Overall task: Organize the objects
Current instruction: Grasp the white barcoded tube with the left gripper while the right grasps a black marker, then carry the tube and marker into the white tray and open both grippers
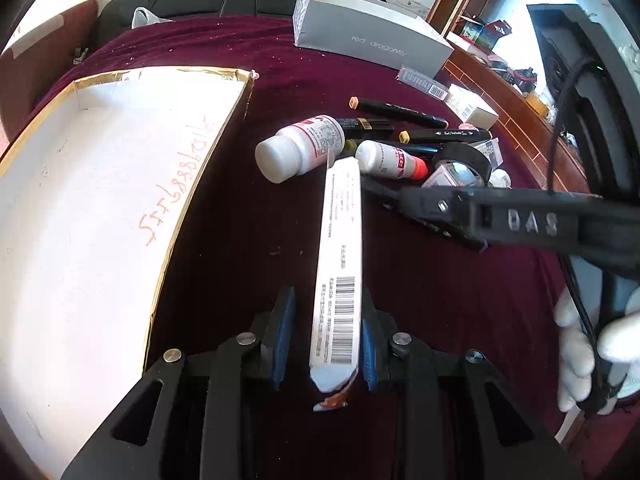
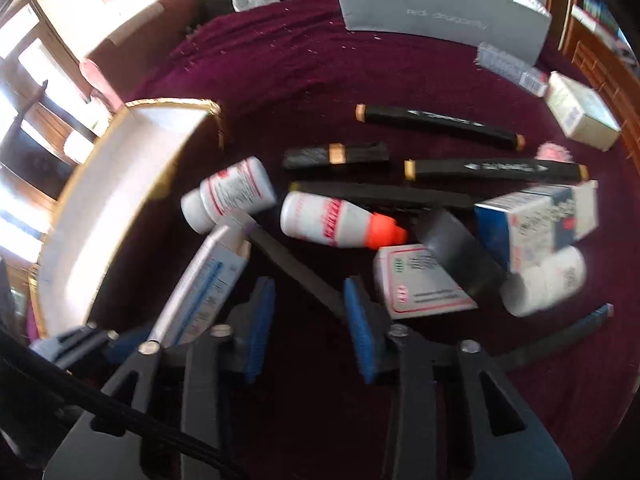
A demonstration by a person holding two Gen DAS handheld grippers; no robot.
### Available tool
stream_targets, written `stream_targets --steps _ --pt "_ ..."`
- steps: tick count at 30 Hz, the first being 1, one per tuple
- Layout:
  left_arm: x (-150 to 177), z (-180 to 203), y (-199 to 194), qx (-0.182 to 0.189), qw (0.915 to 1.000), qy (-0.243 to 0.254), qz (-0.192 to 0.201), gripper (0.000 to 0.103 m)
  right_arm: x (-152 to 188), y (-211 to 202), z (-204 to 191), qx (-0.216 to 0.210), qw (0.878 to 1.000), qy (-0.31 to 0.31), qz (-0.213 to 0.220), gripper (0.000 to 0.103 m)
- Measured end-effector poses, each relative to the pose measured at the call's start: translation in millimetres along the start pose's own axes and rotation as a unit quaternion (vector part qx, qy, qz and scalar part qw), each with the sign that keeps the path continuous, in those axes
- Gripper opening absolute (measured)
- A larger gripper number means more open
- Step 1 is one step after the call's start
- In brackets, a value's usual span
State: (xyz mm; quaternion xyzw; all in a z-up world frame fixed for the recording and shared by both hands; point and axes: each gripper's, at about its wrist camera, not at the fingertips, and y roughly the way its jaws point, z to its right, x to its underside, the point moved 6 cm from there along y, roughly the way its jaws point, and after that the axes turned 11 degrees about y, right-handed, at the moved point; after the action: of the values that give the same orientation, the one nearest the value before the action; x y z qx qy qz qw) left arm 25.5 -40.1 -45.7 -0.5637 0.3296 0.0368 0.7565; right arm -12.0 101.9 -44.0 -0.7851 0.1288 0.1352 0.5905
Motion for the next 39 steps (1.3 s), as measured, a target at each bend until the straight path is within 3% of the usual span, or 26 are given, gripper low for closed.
stream_targets --steps 9,15,18,19,21,24,27,39 --pt "-16.0 12.6 14.1 -0.046 0.9982 0.039 -0.009 0.026 3.9 15.7 -17.1 0.07 0.996 -0.063 -0.01 0.031" --pt "-16.9 22.6 18.5 -0.082 0.9936 0.078 0.004 0.032 4.4 24.0 -11.8 0.057 0.997 -0.051 0.005 0.032" --pt "-14.9 21.8 17.5 -0.081 0.9932 0.083 0.011 0.03 6.1 25.8 -10.6 0.058 0.997 -0.048 0.018 0.032" --pt "-14.2 19.5 16.0 -0.079 0.9937 0.078 0.011 0.021 5.2 27.1 -10.9 0.06 0.997 -0.048 0.021 0.032" --pt "-12.1 16.7 12.9 -0.069 0.9952 0.069 0.006 0.015 9.8 24.8 -14.0 0.07 0.996 -0.047 0.03 0.032" --pt "-6.6 13.3 4.4 -0.05 0.9974 0.051 0.008 0.015 17.0 19.2 -17.7 0.081 0.995 -0.04 0.041 0.019" --pt "-0.3 10.6 -8.5 -0.044 0.998 0.043 0.016 0.015 23.7 14.1 -18.5 0.05 0.998 -0.02 0.039 0.012" --pt "13.5 7.1 -53.5 -0.042 0.9973 0.035 0.049 0.015 54.3 -26.6 -6.5 -0.057 0.994 0.076 0.054 0.012"
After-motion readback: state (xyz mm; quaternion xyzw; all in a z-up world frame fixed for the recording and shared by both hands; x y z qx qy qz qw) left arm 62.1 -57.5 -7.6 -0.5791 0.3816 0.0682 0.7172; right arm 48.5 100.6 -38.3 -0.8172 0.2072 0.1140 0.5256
